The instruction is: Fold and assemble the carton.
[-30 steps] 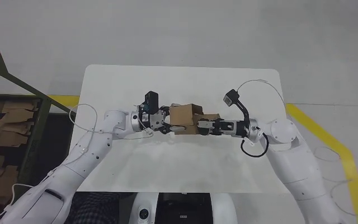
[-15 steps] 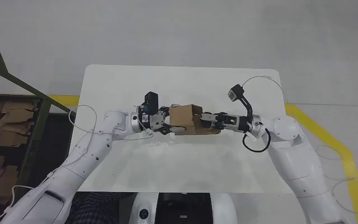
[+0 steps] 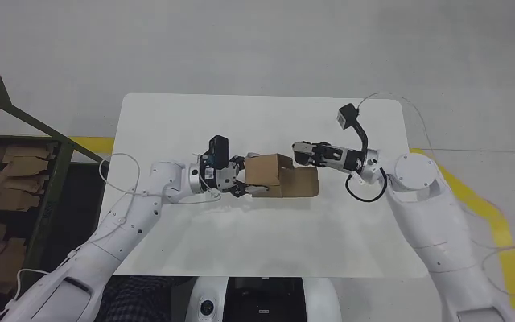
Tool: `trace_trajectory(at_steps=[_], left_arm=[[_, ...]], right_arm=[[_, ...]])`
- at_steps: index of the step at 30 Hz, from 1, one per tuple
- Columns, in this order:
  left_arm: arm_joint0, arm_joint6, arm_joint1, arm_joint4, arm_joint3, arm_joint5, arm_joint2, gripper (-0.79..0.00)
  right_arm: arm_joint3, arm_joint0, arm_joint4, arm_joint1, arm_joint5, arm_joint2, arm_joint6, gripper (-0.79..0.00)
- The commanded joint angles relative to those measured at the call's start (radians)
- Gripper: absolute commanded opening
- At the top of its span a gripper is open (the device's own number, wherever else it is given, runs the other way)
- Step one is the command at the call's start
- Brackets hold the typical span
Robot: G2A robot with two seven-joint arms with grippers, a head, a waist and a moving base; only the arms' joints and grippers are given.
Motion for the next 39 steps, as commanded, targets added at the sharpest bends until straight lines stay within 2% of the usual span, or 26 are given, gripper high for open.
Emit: trace_trajectory(at_steps=[1, 12, 16, 22, 26, 30, 39], left_arm=[[0.001, 0.003, 0.0, 0.002, 0.0, 0.0, -0.003, -0.4], [0.002, 0.008, -0.004, 0.011, 0.001, 0.0, -0.005, -0.394], [0.001, 0.008, -0.006, 0.015, 0.003, 0.0, -0.008, -0.388], [0.007, 0.023, -0.009, 0.021, 0.005, 0.012, -0.02, -0.372], [0.013, 0.048, -0.011, 0.033, 0.002, 0.021, -0.03, -0.379], [0.02, 0.082, -0.011, 0.037, 0.001, 0.024, -0.046, -0.394], [0.025, 0.093, -0.012, 0.046, 0.002, 0.011, -0.066, -0.394]], right_arm=[[-0.014, -0.002, -0.004, -0.001, 0.0, -0.015, 0.019, -0.483], [-0.076, -0.042, 0.007, -0.003, -0.028, -0.035, -0.032, -0.465], [-0.085, -0.074, 0.008, 0.009, -0.037, 0.027, -0.048, -0.456], [-0.095, -0.162, 0.028, 0.036, -0.04, 0.177, -0.077, -0.434], [-0.066, -0.197, 0.012, 0.046, 0.011, 0.23, -0.098, -0.434], [-0.025, -0.203, 0.022, 0.046, 0.031, 0.21, -0.077, -0.437], [0.058, -0.159, 0.134, 0.024, -0.039, 0.094, 0.013, -0.443]])
